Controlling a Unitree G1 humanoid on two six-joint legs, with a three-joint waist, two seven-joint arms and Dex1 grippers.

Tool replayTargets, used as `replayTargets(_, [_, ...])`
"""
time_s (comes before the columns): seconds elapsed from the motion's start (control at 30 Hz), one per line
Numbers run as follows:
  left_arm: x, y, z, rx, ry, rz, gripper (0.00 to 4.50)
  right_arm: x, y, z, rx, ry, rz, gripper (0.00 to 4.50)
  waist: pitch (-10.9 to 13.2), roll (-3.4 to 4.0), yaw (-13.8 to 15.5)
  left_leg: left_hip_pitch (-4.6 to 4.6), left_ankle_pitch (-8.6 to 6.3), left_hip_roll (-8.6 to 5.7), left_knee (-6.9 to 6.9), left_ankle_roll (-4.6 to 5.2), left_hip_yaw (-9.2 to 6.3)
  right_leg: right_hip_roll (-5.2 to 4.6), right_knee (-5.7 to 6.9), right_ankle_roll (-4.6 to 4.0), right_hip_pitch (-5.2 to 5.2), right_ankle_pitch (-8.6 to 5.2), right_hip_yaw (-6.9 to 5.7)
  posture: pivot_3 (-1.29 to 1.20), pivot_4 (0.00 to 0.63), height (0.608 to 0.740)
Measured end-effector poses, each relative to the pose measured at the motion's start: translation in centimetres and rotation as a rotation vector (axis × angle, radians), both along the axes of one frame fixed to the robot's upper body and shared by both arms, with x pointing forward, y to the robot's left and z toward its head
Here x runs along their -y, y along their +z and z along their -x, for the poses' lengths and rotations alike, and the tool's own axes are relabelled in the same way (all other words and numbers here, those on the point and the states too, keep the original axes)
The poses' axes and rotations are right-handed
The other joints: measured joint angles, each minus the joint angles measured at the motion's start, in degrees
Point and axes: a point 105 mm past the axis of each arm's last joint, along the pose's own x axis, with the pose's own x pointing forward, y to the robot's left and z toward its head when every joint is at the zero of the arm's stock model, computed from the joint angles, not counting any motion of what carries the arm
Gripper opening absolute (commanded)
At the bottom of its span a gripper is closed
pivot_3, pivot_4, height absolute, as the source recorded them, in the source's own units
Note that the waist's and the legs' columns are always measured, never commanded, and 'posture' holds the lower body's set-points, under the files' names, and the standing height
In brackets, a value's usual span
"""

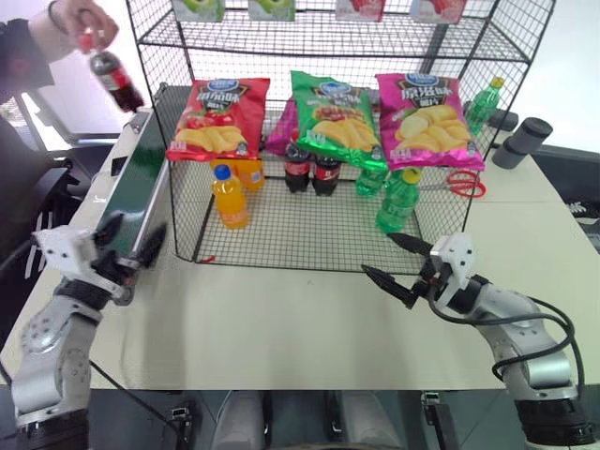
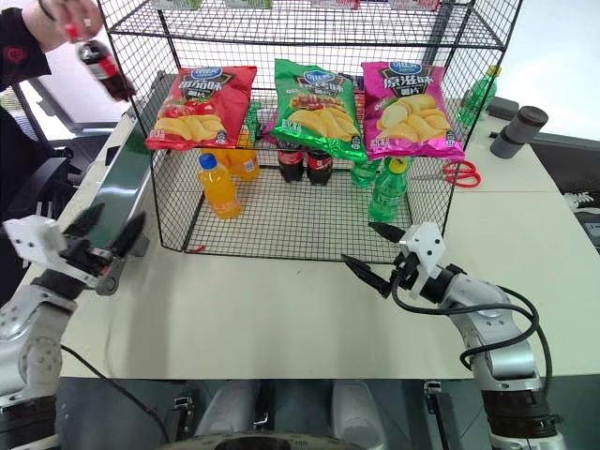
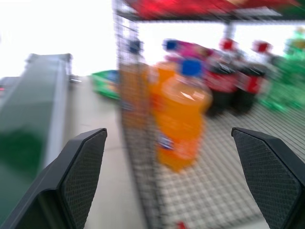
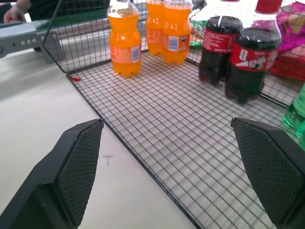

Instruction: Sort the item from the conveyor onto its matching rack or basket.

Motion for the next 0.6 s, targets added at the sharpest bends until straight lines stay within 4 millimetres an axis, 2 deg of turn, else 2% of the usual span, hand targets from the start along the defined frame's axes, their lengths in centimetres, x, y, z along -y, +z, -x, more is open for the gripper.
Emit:
replayTargets(0.07, [-2.1, -0.2, 0.1, 0.004, 0.11, 0.023, 4.5, -0.5, 0.2, -0.1, 0.005, 0.014, -0.008, 4.45, 0.0, 0.0, 0.0, 0.0, 0.0, -0.01, 0.01, 0.0, 0.0, 0.0, 0.0, 0.0, 0.01, 0.0, -0.01, 0.0, 0.15, 0.74])
replayTargets(0.13, [-4.2, -1.1, 0.4, -0.021, 0.228, 0.018, 4.5, -1.2, 0.4, -0.3, 0.01, 0.04, -0.018, 4.45, 0.0, -0.01, -0.1, 0.02, 0.0, 0.0, 0.01, 0.0, 0.01, 0.04, 0.01, 0.0, 0.01, 0.0, -0.01, 0.0, 0.15, 0.74])
replayTargets(0.2, [-5.3, -2.0, 0.6, -0.045, 0.292, 0.004, 4.5, -2.0, 0.6, -0.1, 0.009, 0.073, -0.029, 4.45, 0.0, -0.04, 0.0, 0.01, 0.0, 0.01, 0.01, 0.0, 0.0, 0.07, 0.0, 0.0, 0.0, 0.0, -0.03, 0.0, 0.15, 0.74])
replayTargets(0.43, [-5.7, -2.3, -0.1, -0.033, 0.349, -0.002, 4.5, -6.3, 1.9, 1.8, 0.02, 0.285, -0.065, 4.45, -0.1, -0.14, 0.1, -0.01, 0.0, -0.01, 0.02, 0.0, -0.02, -0.03, 0.0, 0.0, 0.02, 0.0, -0.05, 0.0, 0.15, 0.74])
replayTargets(0.6, [-5.0, -3.1, -1.0, -0.06, 0.329, -0.01, 4.5, -8.1, 2.3, 2.4, 0.031, 0.369, -0.099, 4.45, -0.1, -0.15, -0.1, 0.0, 0.0, 0.01, 0.01, 0.0, -0.03, -0.01, 0.01, 0.0, 0.01, 0.0, -0.06, 0.0, 0.15, 0.74])
